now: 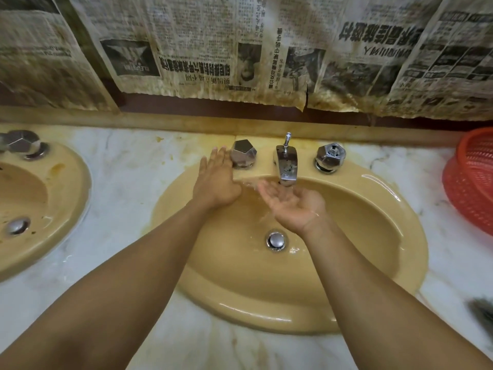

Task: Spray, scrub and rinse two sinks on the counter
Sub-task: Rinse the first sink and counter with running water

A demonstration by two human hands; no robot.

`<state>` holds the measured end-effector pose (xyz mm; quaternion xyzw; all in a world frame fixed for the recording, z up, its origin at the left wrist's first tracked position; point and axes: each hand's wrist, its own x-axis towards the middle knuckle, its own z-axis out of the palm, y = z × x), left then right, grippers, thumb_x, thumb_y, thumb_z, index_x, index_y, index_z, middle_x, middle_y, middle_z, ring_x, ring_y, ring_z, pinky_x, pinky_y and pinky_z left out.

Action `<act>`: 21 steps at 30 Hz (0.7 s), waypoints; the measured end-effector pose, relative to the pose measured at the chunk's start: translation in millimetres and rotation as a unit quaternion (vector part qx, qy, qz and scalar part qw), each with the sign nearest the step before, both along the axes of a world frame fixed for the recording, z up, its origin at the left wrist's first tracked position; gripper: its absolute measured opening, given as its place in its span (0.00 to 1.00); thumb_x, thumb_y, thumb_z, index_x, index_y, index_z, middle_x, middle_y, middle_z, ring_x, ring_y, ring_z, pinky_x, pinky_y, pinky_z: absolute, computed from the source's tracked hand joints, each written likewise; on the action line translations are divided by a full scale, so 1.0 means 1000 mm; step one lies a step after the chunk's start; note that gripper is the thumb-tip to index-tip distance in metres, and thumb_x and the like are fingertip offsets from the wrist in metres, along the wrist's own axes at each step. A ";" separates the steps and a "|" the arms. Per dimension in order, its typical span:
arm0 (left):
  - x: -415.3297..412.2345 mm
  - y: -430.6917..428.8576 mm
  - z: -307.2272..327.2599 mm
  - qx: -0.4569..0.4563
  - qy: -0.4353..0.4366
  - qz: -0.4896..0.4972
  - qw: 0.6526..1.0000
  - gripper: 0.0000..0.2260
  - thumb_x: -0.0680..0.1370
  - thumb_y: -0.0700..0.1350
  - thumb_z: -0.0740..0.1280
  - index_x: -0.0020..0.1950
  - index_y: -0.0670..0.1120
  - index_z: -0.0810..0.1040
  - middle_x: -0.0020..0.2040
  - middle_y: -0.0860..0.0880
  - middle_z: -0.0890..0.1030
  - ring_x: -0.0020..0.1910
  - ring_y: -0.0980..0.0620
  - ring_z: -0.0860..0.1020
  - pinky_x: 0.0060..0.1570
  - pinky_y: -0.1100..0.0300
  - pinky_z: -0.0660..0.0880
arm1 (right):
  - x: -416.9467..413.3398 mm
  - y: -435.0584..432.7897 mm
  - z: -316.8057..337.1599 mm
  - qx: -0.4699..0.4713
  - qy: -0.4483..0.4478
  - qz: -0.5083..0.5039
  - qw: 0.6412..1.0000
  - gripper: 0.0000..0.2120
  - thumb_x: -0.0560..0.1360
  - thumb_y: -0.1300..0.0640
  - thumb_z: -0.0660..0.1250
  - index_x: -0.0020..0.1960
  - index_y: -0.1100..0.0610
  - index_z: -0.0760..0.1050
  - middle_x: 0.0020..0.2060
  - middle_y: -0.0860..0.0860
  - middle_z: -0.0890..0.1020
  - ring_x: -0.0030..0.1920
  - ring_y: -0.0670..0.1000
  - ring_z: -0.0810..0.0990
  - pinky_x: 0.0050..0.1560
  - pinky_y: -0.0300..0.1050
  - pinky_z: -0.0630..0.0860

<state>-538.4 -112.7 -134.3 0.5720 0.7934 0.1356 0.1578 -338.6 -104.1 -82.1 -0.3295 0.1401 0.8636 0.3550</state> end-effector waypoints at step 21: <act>0.138 0.031 0.009 -0.023 -0.619 0.139 0.773 0.07 0.82 0.47 0.69 0.53 0.45 0.84 0.34 0.50 0.80 0.21 0.60 0.70 0.18 0.66 0.63 | 0.083 0.092 0.071 0.204 -0.369 0.029 0.906 0.17 0.84 0.64 0.51 0.65 0.70 0.72 0.63 0.66 0.78 0.65 0.62 0.78 0.67 0.54 0.75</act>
